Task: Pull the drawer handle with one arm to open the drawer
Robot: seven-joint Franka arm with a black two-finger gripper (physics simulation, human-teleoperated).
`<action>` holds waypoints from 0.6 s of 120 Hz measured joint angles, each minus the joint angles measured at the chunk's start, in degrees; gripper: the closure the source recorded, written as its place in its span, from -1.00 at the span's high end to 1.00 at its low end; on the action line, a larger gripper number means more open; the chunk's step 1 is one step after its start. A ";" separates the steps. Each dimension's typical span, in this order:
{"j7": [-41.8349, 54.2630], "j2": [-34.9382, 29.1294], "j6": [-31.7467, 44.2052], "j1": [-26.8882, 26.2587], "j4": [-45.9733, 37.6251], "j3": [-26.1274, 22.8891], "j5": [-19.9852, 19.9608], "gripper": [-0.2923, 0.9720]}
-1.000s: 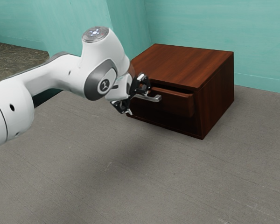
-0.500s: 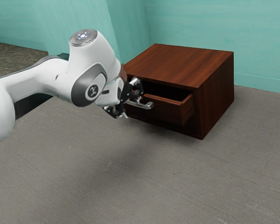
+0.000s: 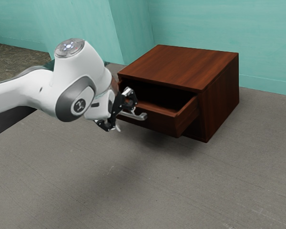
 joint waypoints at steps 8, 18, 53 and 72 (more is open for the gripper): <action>-0.12 -0.60 0.19 0.03 -0.93 -0.06 -0.01 0.14; -0.26 -1.70 0.46 0.14 -2.44 -0.13 -0.05 0.16; -0.69 -6.09 1.25 -3.03 -6.80 1.44 -0.13 0.03; -1.12 -10.64 1.25 -4.24 -9.67 2.01 -0.07 -0.25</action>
